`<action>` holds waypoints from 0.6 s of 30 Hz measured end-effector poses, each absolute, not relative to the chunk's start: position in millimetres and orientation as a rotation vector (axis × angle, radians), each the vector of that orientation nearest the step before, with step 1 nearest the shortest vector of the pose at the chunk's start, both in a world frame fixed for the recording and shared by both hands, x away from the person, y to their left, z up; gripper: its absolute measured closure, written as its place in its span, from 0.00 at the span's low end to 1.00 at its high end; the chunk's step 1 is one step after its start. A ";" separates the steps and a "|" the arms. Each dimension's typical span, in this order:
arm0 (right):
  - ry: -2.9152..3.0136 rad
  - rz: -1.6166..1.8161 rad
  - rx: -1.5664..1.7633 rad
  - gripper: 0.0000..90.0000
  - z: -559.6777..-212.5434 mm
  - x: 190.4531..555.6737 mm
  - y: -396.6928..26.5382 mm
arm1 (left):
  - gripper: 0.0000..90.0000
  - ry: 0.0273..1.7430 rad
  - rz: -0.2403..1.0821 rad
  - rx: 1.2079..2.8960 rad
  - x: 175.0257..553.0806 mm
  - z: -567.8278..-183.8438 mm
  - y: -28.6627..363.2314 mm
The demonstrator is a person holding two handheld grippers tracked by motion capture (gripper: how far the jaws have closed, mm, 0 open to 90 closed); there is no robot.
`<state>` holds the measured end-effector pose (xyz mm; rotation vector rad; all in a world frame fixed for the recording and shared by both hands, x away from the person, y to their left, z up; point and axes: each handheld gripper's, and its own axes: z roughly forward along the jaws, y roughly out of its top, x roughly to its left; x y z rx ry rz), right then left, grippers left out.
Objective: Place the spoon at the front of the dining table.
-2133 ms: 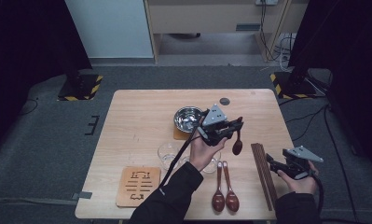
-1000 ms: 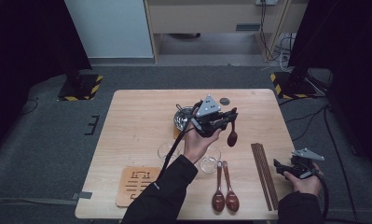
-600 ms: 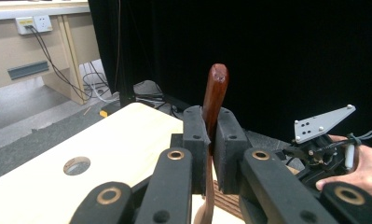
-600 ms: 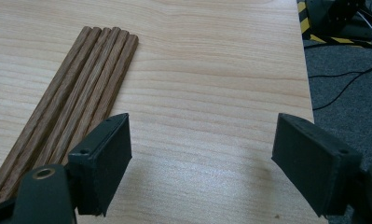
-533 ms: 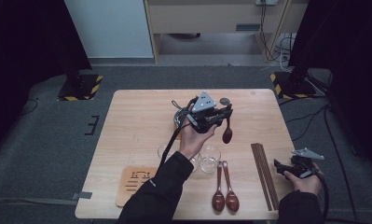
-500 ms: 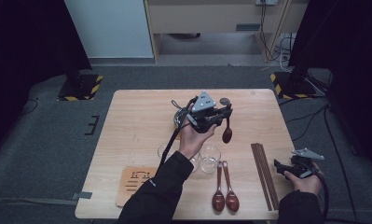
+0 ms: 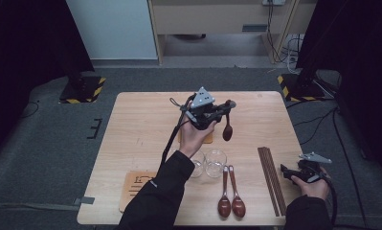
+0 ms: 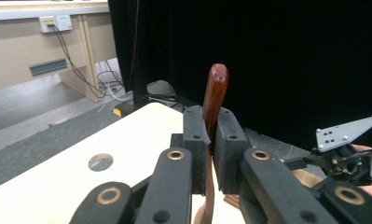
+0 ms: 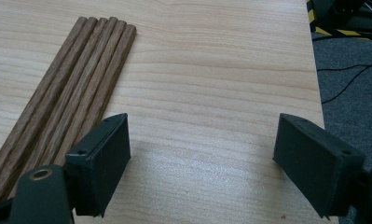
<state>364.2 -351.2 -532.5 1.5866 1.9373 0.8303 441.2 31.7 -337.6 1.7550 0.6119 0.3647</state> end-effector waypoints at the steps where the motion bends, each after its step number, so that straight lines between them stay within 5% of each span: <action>1: 1.938 0.827 1.587 0.20 -532.9 364.6 -351.3 | 0.94 0.616 0.367 1.753 442.1 -337.5 33.3; 18: 1.946 0.807 1.604 0.17 -534.3 366.0 -351.1 | 0.94 0.687 0.406 1.738 461.4 -341.7 58.7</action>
